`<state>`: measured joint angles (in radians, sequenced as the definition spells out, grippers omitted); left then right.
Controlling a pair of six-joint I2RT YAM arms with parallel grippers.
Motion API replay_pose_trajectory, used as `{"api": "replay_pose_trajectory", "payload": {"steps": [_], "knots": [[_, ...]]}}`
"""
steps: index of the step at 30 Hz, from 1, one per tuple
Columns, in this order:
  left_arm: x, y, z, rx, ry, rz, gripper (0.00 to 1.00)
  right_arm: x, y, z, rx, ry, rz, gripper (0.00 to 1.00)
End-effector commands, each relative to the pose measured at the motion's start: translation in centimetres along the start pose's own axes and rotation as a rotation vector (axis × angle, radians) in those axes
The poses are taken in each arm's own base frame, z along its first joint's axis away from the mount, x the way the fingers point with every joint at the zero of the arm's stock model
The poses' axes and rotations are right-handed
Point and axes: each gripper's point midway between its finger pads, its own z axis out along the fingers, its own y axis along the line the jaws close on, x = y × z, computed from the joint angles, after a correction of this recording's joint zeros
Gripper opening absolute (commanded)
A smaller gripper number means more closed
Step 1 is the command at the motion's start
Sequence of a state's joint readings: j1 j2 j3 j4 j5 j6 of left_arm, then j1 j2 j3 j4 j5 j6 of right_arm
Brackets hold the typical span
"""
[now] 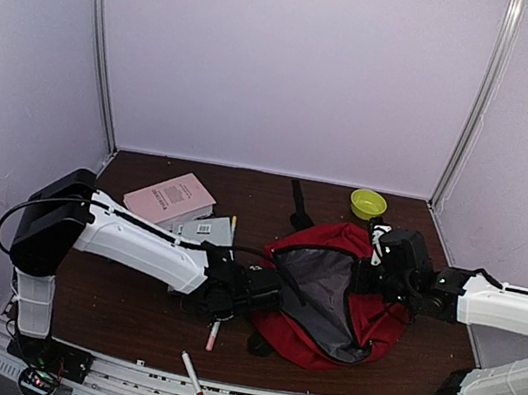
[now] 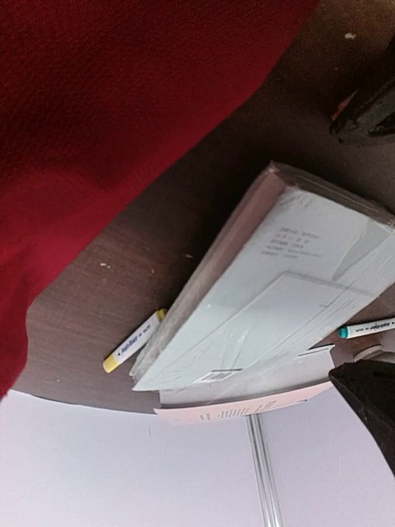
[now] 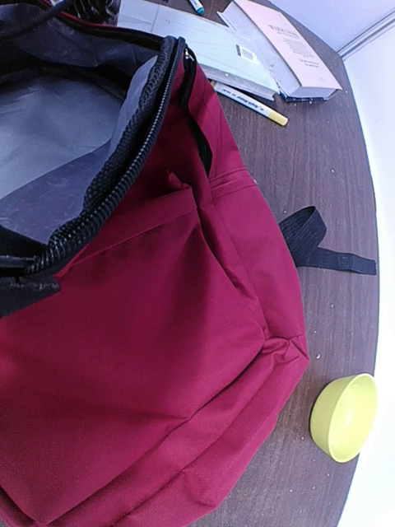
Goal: Pack the student bag
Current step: Pick up the book at the center of the board.
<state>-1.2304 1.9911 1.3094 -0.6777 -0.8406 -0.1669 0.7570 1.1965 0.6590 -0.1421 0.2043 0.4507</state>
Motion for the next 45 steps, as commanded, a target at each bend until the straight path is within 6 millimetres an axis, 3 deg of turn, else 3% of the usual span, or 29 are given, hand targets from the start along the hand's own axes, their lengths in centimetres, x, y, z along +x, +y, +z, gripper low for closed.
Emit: {"api": "replay_pose_trajectory", "payload": {"steps": [1, 6, 19, 23, 29, 36, 45], "knots": [[-1.4, -0.2, 0.7, -0.039, -0.017, -0.002, 0.92, 0.2, -0.4, 0.3, 0.003, -0.003, 0.018, 0.00], [-1.3, -0.9, 1.5, -0.052, 0.001, 0.018, 0.92, 0.3, -0.6, 0.3, 0.003, -0.003, 0.023, 0.00], [-0.1, 0.2, 3.3, -0.195, 0.089, 0.066, 0.84, 0.4, -0.6, 0.6, -0.007, 0.009, 0.024, 0.00], [0.0, 0.1, 3.5, -0.197, 0.093, 0.081, 0.68, 0.4, -0.6, 0.6, -0.008, 0.011, 0.025, 0.00], [-0.4, -0.1, 3.3, -0.172, 0.082, 0.071, 0.28, 0.5, -0.5, 0.8, -0.010, 0.019, 0.025, 0.00], [-1.0, 2.1, 1.6, -0.199, 0.062, 0.036, 0.00, 0.7, -0.5, 1.2, -0.012, 0.035, 0.024, 0.00], [-2.2, 8.2, -2.6, -0.283, 0.016, -0.052, 0.00, 0.3, 0.0, 0.9, -0.038, 0.030, 0.016, 0.00]]}}
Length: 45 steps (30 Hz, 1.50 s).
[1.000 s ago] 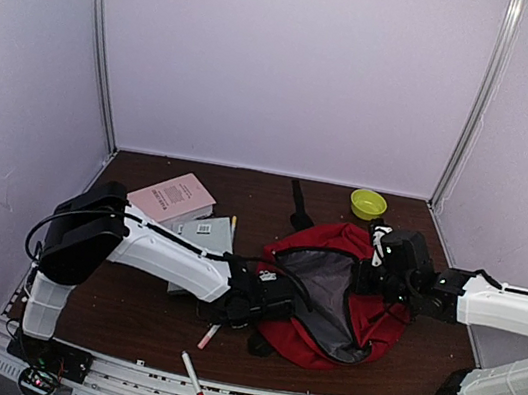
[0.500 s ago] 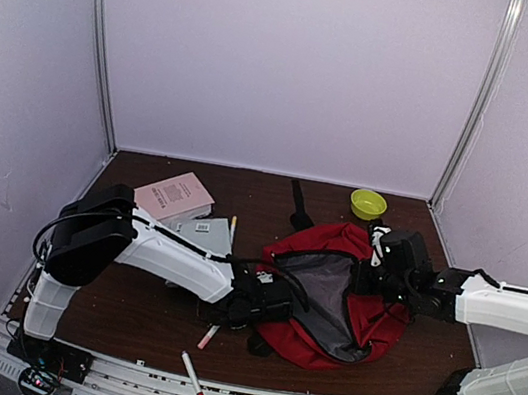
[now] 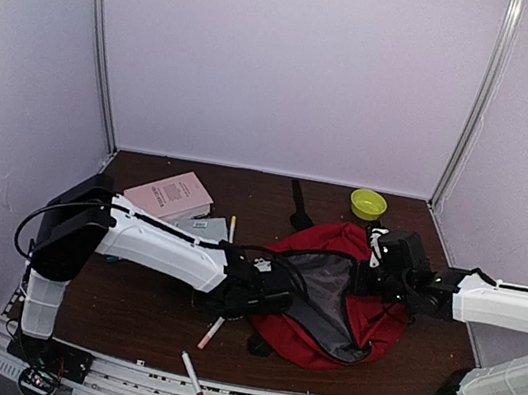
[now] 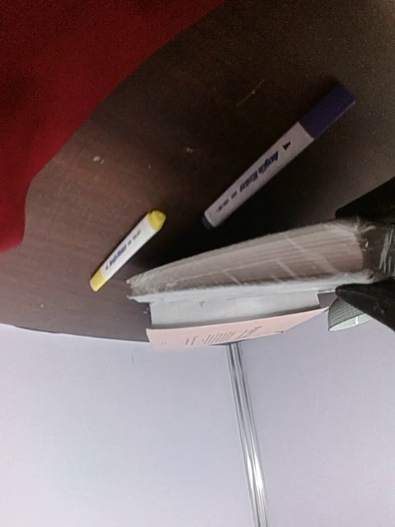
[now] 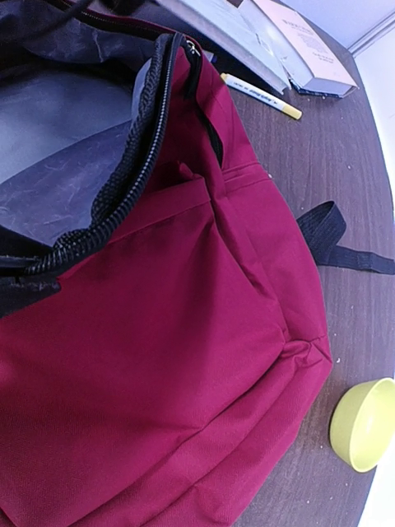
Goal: Pack the student bag
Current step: Pick up the book at the center of the board, then place the book in the largest pocket of the bag.
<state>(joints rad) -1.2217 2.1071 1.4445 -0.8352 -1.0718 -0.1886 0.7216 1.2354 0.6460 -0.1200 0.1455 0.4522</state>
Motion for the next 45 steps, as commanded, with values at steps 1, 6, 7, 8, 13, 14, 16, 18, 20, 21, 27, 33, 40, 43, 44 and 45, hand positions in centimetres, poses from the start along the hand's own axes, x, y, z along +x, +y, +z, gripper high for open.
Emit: {"api": "replay_pose_trajectory", "payload": {"steps": [1, 6, 7, 8, 13, 14, 16, 18, 20, 21, 27, 33, 40, 43, 44, 45], "knots": [[-1.2, 6.8, -2.6, -0.051, -0.052, -0.164, 0.00, -0.9, 0.7, -0.5, -0.037, -0.020, -0.002, 0.00], [-1.0, 11.9, -4.7, -0.123, -0.077, -0.229, 0.00, -2.1, 1.3, -2.0, -0.084, -0.076, 0.006, 0.00], [-0.9, 12.8, -5.0, -0.134, -0.077, -0.240, 0.00, -2.4, 1.6, -2.4, -0.104, -0.090, 0.004, 0.00], [-0.8, 13.6, -5.3, -0.142, -0.078, -0.249, 0.00, -2.7, 1.7, -2.8, -0.116, -0.104, 0.003, 0.00], [-0.3, 17.0, -7.0, -0.096, -0.113, -0.348, 0.00, -4.4, 2.4, -4.4, -0.136, -0.133, -0.018, 0.00], [-0.2, 17.5, -7.3, -0.072, -0.126, -0.367, 0.00, -4.7, 2.5, -4.6, -0.136, -0.135, -0.023, 0.00], [-0.1, 19.1, -8.4, -0.023, -0.171, -0.434, 0.00, -5.3, 2.9, -5.1, -0.144, -0.145, -0.032, 0.00], [-0.3, 20.3, -9.6, 0.046, -0.225, -0.485, 0.00, -5.9, 3.3, -5.7, -0.158, -0.164, -0.033, 0.00], [-0.8, 21.4, -11.3, 0.138, -0.298, -0.541, 0.00, -6.6, 3.6, -6.3, -0.169, -0.185, -0.025, 0.00], [-0.9, 22.2, -12.3, 0.184, -0.340, -0.579, 0.00, -7.0, 3.7, -6.6, -0.171, -0.194, -0.018, 0.00], [-1.7, 25.8, -18.4, 0.445, -0.600, -0.735, 0.00, -11.2, 4.7, -8.9, -0.146, -0.267, -0.005, 0.00], [-1.6, 26.1, -22.0, 0.626, -0.751, -0.762, 0.00, -16.2, 6.9, -12.0, -0.170, -0.330, -0.045, 0.00], [-0.9, 25.9, -26.7, 0.844, -0.955, -0.752, 0.00, -18.1, 9.5, -11.0, -0.191, -0.306, -0.070, 0.00], [-0.4, 26.3, -27.3, 0.860, -0.984, -0.767, 0.00, -18.5, 11.4, -10.1, -0.204, -0.291, -0.087, 0.00], [-0.4, 26.3, -27.3, 0.864, -0.986, -0.770, 0.00, -18.6, 12.0, -9.7, -0.202, -0.285, -0.095, 0.00], [-0.4, 26.0, -27.3, 0.870, -0.978, -0.767, 0.00, -18.5, 12.4, -9.2, -0.190, -0.276, -0.103, 0.00]]}}
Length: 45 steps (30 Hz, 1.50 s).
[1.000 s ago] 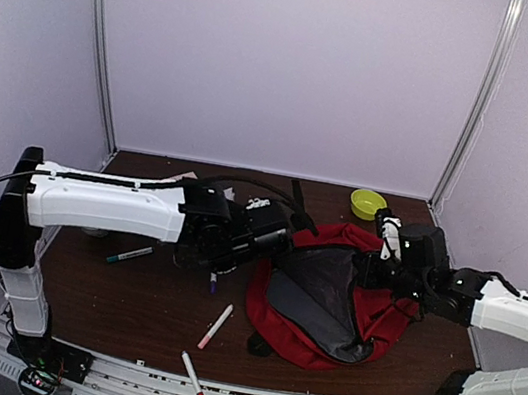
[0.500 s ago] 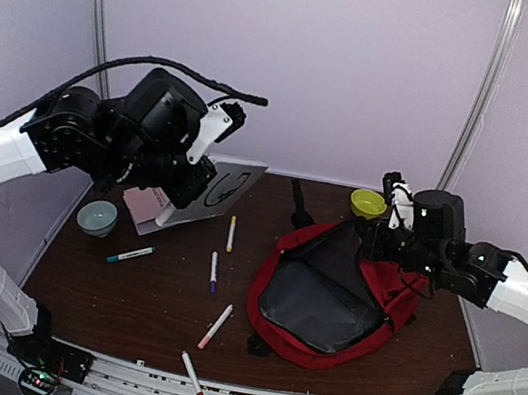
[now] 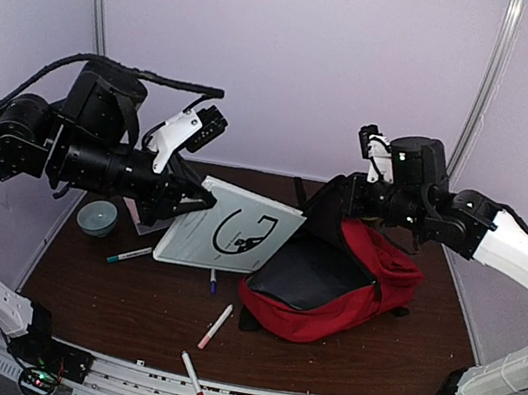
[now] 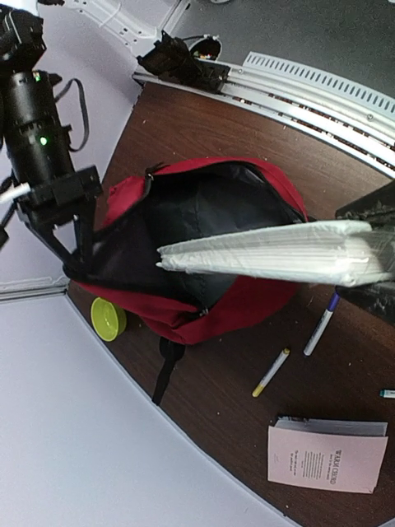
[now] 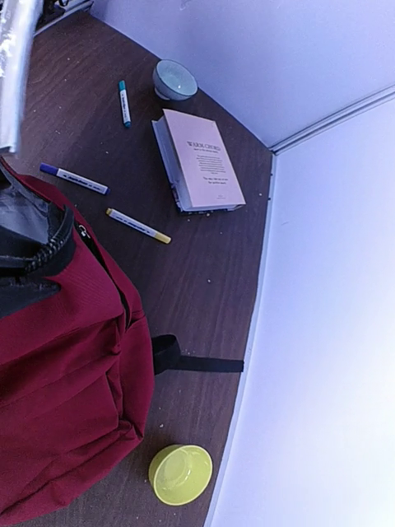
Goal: Pack the student bag
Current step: Place the book in the largest pocket of the bag.
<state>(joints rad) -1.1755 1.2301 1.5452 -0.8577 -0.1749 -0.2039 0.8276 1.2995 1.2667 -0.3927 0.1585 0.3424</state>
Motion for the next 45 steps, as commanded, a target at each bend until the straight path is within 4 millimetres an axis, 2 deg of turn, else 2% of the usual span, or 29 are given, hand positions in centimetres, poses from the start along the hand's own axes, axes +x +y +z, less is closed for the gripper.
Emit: {"api": "replay_pose_trajectory", "payload": {"steps": [1, 5, 9, 12, 18, 25, 29, 38, 41, 45], "knots": [[-6.0, -1.0, -2.9, 0.081, -0.260, -0.057, 0.00, -1.9, 2.2, 1.1, 0.000, -0.030, -0.020, 0.00], [-5.3, -0.9, -1.7, 0.067, -0.225, -0.083, 0.00, -1.5, 2.8, 2.5, 0.000, -0.009, -0.015, 0.00], [-6.1, -0.7, -1.4, 0.052, -0.264, -0.090, 0.00, -1.3, 2.7, 3.0, 0.016, -0.002, -0.022, 0.00], [-6.6, -0.3, -0.4, 0.028, -0.282, -0.105, 0.00, -1.4, 2.4, 2.8, 0.031, -0.005, -0.026, 0.00], [-4.7, -1.0, 4.9, 0.014, -0.225, -0.030, 0.00, -1.4, 2.1, 2.0, 0.030, -0.004, -0.040, 0.00], [-2.4, -1.2, 9.1, -0.044, -0.174, 0.306, 0.00, -1.2, 2.3, 0.5, -0.009, 0.016, -0.082, 0.00], [-1.5, -3.6, 11.0, 0.014, -0.108, 0.496, 0.00, -0.6, 2.7, -0.7, -0.063, 0.032, -0.105, 0.00], [1.9, -7.9, 15.4, -0.082, -0.105, 1.013, 0.00, 1.0, 3.9, -2.4, -0.184, 0.061, -0.090, 0.00], [1.8, -8.5, 16.4, -0.165, -0.163, 1.122, 0.00, 1.3, 3.8, -2.8, -0.191, 0.063, -0.086, 0.00], [2.0, -8.5, 18.2, -0.208, -0.142, 1.232, 0.00, 1.5, 3.7, -3.3, -0.199, 0.063, -0.081, 0.00]]}}
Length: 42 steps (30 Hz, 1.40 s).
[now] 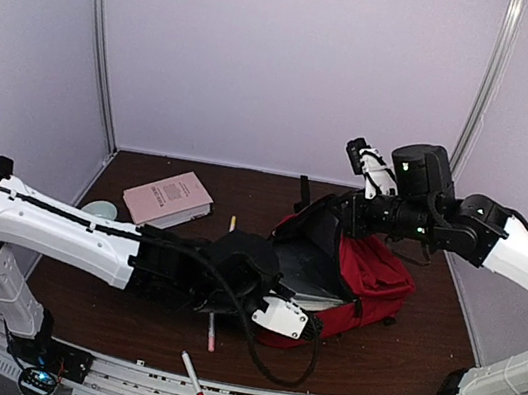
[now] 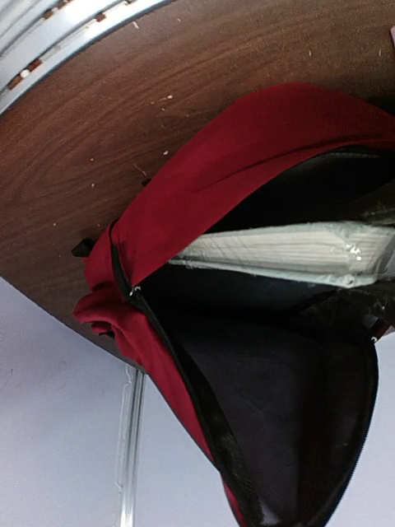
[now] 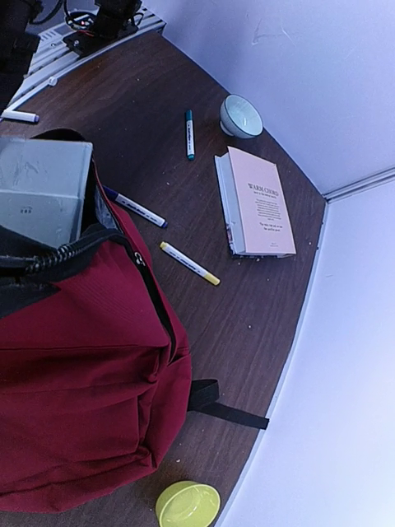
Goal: Pack the student bag
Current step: Place the book in the largest pocket of the bag.
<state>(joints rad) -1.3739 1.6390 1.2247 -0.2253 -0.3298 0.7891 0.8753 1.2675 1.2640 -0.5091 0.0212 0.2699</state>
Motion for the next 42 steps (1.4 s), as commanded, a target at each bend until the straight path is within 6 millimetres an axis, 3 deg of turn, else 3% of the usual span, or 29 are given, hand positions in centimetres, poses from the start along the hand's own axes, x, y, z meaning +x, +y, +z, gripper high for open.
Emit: {"api": "replay_pose_trajectory", "payload": {"steps": [1, 5, 10, 15, 18, 27, 28, 32, 38, 40, 42], "knots": [[-2.2, 7.2, -0.1, -0.300, -0.018, 0.142, 0.00, -1.5, 0.7, -1.8, -0.053, -0.072, 0.024, 0.00], [-1.7, 8.1, 1.7, -0.369, 0.028, 0.202, 0.00, -1.4, 0.7, -2.3, -0.059, -0.079, 0.035, 0.00], [0.0, 11.0, 3.9, -0.444, 0.092, 0.170, 0.00, -1.2, 0.5, -2.6, -0.060, -0.094, 0.053, 0.00], [-0.4, 11.8, 5.4, -0.532, 0.080, 0.256, 0.00, -0.9, 0.5, -2.8, -0.064, -0.095, 0.061, 0.00], [-0.1, 12.7, 6.4, -0.526, 0.070, 0.222, 0.00, -0.8, 0.4, -2.9, -0.065, -0.100, 0.068, 0.00], [1.8, 10.9, 8.3, -0.480, 0.114, 0.210, 0.00, 0.1, 0.1, -3.2, -0.064, -0.096, 0.077, 0.00], [1.9, 10.7, 8.4, -0.472, 0.123, 0.205, 0.03, 0.2, 0.1, -3.2, -0.063, -0.095, 0.077, 0.00], [2.4, 9.9, 8.6, -0.449, 0.138, 0.190, 0.41, 0.2, 0.1, -3.0, -0.065, -0.097, 0.079, 0.00], [2.4, 9.4, 7.8, -0.373, 0.135, 0.133, 0.66, -0.1, 0.0, -3.0, -0.056, -0.100, 0.077, 0.00], [2.1, 9.5, 7.2, -0.341, 0.124, 0.096, 0.71, -0.1, -0.1, -3.1, -0.048, -0.100, 0.075, 0.00], [1.6, 9.4, 6.3, -0.291, 0.103, 0.054, 0.83, -0.2, -0.2, -3.2, -0.040, -0.105, 0.076, 0.00]]}}
